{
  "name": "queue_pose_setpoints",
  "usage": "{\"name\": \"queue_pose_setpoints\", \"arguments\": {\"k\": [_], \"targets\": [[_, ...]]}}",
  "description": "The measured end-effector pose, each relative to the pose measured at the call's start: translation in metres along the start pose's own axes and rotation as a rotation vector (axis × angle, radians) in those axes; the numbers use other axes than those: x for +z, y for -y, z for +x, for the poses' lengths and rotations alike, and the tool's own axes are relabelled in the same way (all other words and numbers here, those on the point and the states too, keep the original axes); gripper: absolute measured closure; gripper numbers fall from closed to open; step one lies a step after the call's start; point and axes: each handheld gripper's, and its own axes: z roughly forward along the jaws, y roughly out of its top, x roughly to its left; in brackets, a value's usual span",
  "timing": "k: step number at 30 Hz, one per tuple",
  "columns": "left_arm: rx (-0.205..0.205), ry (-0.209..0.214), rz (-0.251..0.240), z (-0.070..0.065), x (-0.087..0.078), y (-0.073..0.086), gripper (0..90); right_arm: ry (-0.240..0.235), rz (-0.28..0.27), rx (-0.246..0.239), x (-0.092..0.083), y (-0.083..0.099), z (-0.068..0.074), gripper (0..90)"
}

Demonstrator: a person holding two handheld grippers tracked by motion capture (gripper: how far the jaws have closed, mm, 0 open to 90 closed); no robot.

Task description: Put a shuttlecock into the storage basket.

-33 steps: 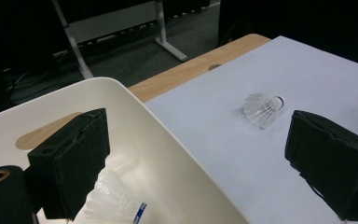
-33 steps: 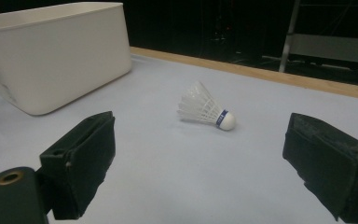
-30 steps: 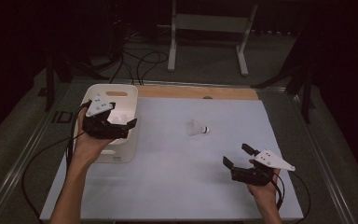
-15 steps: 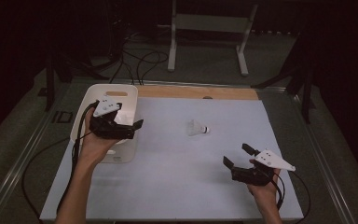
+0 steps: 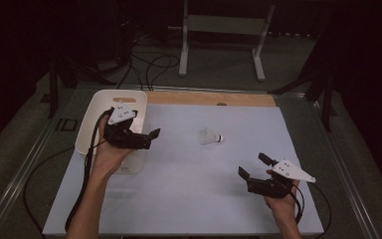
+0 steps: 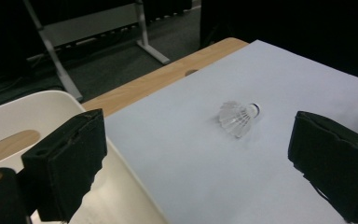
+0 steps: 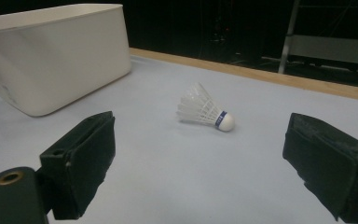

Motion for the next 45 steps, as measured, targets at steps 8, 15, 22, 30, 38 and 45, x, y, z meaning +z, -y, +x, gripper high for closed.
{"name": "queue_pose_setpoints", "arguments": {"k": [8, 15, 22, 30, 38, 45], "targets": [[0.018, 0.010, 0.003, -0.006, 0.007, -0.001, 3.5, 0.001, 0.000, 0.002, 0.000, 0.000, 0.000, 9.3], [0.020, 0.017, 0.003, -0.011, 0.015, -0.001, 3.4, 0.003, -0.006, 0.003, -0.002, -0.001, -0.001, 9.3], [0.041, 0.023, 0.004, -0.020, 0.024, -0.002, 3.1, 0.006, -0.006, 0.003, -0.003, -0.001, -0.002, 9.3], [0.048, 0.028, -0.003, -0.026, 0.032, -0.004, 2.5, 0.004, -0.004, -0.001, -0.002, 0.000, -0.002, 9.3], [0.051, 0.038, -0.008, -0.031, 0.035, -0.005, 2.4, 0.002, 0.000, 0.001, -0.001, 0.000, -0.001, 9.3], [0.058, 0.052, -0.010, -0.038, 0.041, -0.007, 2.2, 0.001, 0.003, 0.000, 0.000, 0.001, 0.000, 9.3]]}}
